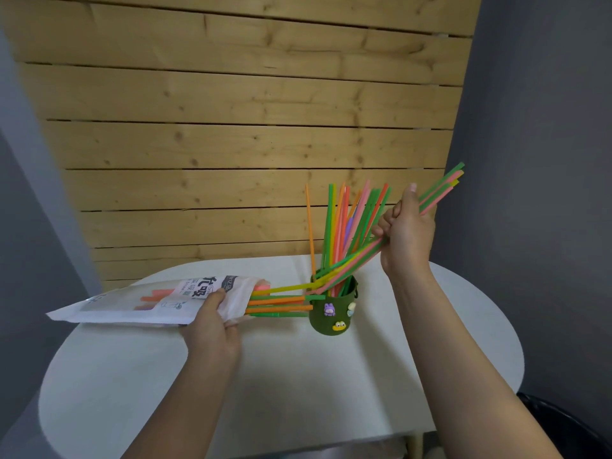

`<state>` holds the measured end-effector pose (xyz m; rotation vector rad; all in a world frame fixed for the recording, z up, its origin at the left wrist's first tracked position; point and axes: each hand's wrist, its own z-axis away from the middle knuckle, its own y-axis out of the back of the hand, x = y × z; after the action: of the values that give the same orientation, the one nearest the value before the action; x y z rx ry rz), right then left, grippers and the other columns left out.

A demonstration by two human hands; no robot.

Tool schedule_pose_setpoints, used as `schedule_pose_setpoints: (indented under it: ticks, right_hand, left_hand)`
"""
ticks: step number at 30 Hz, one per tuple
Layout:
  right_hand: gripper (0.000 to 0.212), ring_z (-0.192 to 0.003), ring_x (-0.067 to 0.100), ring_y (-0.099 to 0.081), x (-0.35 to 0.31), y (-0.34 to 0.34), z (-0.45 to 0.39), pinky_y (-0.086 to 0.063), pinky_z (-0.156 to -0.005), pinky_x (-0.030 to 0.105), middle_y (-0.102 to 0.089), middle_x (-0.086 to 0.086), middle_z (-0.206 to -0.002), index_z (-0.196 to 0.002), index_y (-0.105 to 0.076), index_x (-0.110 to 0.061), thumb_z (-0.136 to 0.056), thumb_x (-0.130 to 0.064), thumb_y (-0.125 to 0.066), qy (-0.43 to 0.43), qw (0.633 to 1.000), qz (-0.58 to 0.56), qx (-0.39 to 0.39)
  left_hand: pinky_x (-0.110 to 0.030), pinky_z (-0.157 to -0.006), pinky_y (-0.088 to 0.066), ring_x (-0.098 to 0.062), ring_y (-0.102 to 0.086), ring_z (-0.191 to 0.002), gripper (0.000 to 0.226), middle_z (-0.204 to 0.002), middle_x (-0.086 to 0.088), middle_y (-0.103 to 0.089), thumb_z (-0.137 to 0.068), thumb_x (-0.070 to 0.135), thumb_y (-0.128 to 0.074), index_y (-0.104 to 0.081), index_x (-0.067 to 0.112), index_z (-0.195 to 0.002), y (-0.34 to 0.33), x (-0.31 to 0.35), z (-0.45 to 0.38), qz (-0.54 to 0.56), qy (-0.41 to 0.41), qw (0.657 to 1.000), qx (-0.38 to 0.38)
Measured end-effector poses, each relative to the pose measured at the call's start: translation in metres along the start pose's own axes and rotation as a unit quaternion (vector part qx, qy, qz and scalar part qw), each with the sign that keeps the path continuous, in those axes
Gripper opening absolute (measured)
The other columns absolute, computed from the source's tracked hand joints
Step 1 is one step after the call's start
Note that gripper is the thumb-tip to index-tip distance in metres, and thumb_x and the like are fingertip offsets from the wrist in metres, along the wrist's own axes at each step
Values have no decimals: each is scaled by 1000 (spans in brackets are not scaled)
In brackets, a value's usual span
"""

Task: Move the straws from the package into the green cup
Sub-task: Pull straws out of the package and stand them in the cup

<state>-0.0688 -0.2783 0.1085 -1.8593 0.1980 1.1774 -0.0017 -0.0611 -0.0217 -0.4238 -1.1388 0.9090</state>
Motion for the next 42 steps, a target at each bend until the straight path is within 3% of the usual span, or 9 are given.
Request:
schedule_pose_setpoints:
  ticks: [12, 16, 20, 24, 28, 31, 33, 38, 42]
  right_hand:
    - [52, -38, 11, -40, 4, -2, -12, -37, -51, 30, -39, -8, -38, -51, -39, -20, -94, -47, -45, 49, 981, 186, 13]
    - [53, -42, 14, -45, 25, -5, -18, -40, -57, 31, -44, -6, -39, -49, -44, -19, -94, -46, -44, 38, 956, 287, -43]
    - [37, -57, 22, -55, 50, -9, -18, -47, -62, 35, -53, 8, -63, -81, -56, -8, -97, -39, -42, 57, 915, 384, -107]
    - [28, -74, 16, -56, 59, -7, -17, -38, -66, 25, -59, 1, -86, -114, -53, -8, -96, -28, -49, 119, 879, 453, -93]
    - [30, -96, 22, -51, 59, -2, -17, -38, -74, 29, -57, 9, -103, -114, -50, -5, -92, -24, -57, 201, 832, 515, -49]
    - [32, -105, 31, -46, 67, 8, -18, -37, -86, 36, -57, 16, -107, -107, -53, -2, -92, -31, -54, 225, 722, 654, -19]
    - [38, -106, 33, -45, 69, 13, -19, -35, -89, 37, -55, 19, -111, -108, -53, 0, -92, -34, -53, 233, 694, 681, -6]
    - [55, -109, 32, -44, 68, 17, -17, -34, -91, 35, -49, 18, -116, -115, -48, 1, -85, -42, -62, 243, 714, 656, -26]
    - [61, -118, 29, -42, 62, 23, -14, -34, -95, 32, -47, 17, -126, -127, -42, 0, -85, -37, -65, 231, 800, 554, -13]
  left_hand:
    - [-23, -61, -58, -21, -63, -121, 60, -138, -6, -60, -87, 2, -65, -44, 12, -143, -2, -1, 1, -9, -1, 1000, 0]
    - [-28, -81, -52, -22, -62, -122, 61, -138, -6, -59, -88, 3, -66, -43, 12, -143, -2, -3, 1, -17, 9, 1000, -2]
    - [-28, -90, -46, -22, -61, -123, 62, -139, -7, -58, -88, 4, -66, -42, 14, -144, -4, -2, 1, -15, 15, 1000, -6]
    - [-28, -66, -59, -23, -62, -122, 62, -138, -7, -60, -86, 1, -65, -44, 14, -143, -5, -2, 0, -9, 13, 1000, -5]
    - [-23, -56, -59, -24, -63, -121, 60, -137, -8, -61, -87, 0, -64, -45, 12, -142, -7, -1, -3, 0, 12, 1000, -8]
    - [-23, -55, -58, -24, -63, -121, 59, -137, -8, -61, -87, 1, -65, -46, 11, -142, -7, -2, -4, -4, 16, 1000, -8]
    - [-23, -52, -58, -25, -63, -121, 59, -137, -9, -61, -86, 1, -65, -46, 11, -141, -7, -3, -3, -4, 19, 1000, -7]
    - [-23, -52, -58, -25, -62, -122, 59, -137, -9, -61, -87, 1, -65, -46, 10, -142, -7, -4, -2, -3, 14, 1000, -7]
    - [-20, -48, -57, -25, -62, -123, 60, -139, -9, -59, -87, 1, -64, -44, 11, -143, -6, -3, -1, -1, 16, 1000, -9]
